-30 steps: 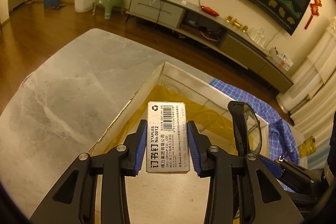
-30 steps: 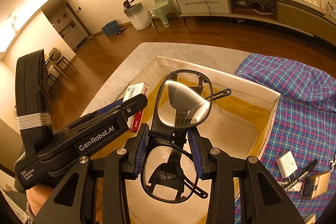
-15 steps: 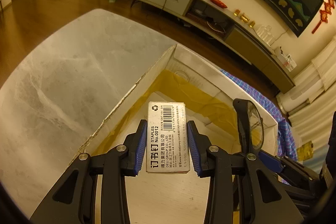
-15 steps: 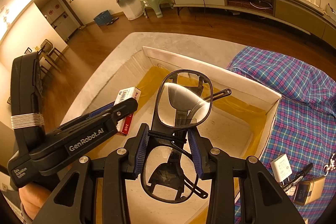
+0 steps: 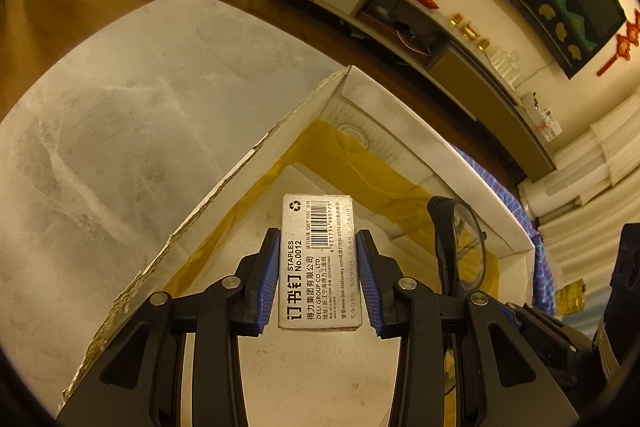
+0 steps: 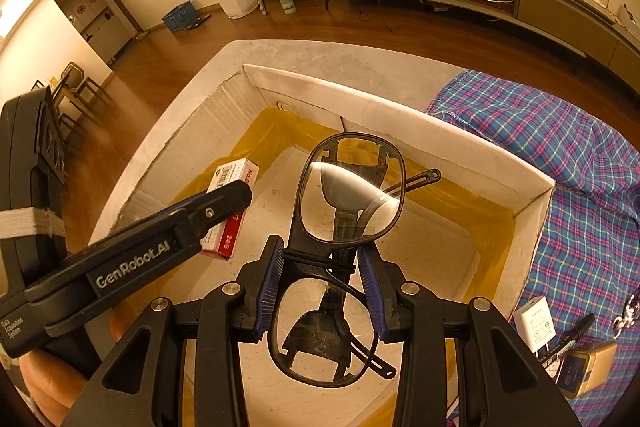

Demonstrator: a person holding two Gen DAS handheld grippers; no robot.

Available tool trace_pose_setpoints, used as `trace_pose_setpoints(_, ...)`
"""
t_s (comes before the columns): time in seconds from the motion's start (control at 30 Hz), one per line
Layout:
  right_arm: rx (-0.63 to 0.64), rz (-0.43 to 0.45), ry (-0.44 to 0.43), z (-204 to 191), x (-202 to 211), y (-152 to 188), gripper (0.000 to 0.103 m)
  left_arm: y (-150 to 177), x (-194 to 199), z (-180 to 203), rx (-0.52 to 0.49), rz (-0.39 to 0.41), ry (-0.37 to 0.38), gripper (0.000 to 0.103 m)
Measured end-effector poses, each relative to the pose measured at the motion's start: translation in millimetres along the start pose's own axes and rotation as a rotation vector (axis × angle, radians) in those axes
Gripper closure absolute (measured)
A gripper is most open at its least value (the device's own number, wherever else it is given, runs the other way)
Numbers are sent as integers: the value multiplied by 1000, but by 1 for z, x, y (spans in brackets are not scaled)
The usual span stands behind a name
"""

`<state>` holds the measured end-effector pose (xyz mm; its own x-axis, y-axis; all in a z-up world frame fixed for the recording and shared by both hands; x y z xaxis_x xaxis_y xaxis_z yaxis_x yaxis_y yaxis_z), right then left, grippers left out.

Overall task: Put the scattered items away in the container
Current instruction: 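Open the right gripper to drop the glasses while the left gripper releases the staples box inside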

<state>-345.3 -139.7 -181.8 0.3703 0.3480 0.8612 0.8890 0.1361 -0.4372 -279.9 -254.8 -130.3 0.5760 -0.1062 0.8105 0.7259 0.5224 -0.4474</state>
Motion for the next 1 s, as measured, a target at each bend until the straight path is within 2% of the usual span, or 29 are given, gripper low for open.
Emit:
trace_pose_setpoints(0.23,8,-30,18,0,-11,-2,63,3,-15,-4,9,-31,-36,62)
trace_pose_setpoints(0.43,9,-28,32,-2,-9,-2,62,3,-14,-5,21,-37,-27,60)
trace_pose_setpoints(0.6,10,-18,8,-3,2,0,60,3,-14,-5,21,-44,-13,53)
trace_pose_setpoints(0.73,9,-9,-32,-7,13,5,53,3,-14,-6,25,-48,-15,53)
trace_pose_setpoints(1.0,24,2,-37,-14,30,23,52,5,-2,0,18,-30,-8,53)
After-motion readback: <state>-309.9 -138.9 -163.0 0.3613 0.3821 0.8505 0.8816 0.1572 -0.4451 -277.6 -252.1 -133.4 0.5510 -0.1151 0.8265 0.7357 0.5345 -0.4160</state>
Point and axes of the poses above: each gripper's, at about its wrist camera, not at the fingertips, and x roughly against the way its jaws point, z to its right, y to its underside, the point moved 10 cm from there along -x, roughly the way its jaws point, and after that the axes turned 2 degrees about -x, right-handed, at the moved point
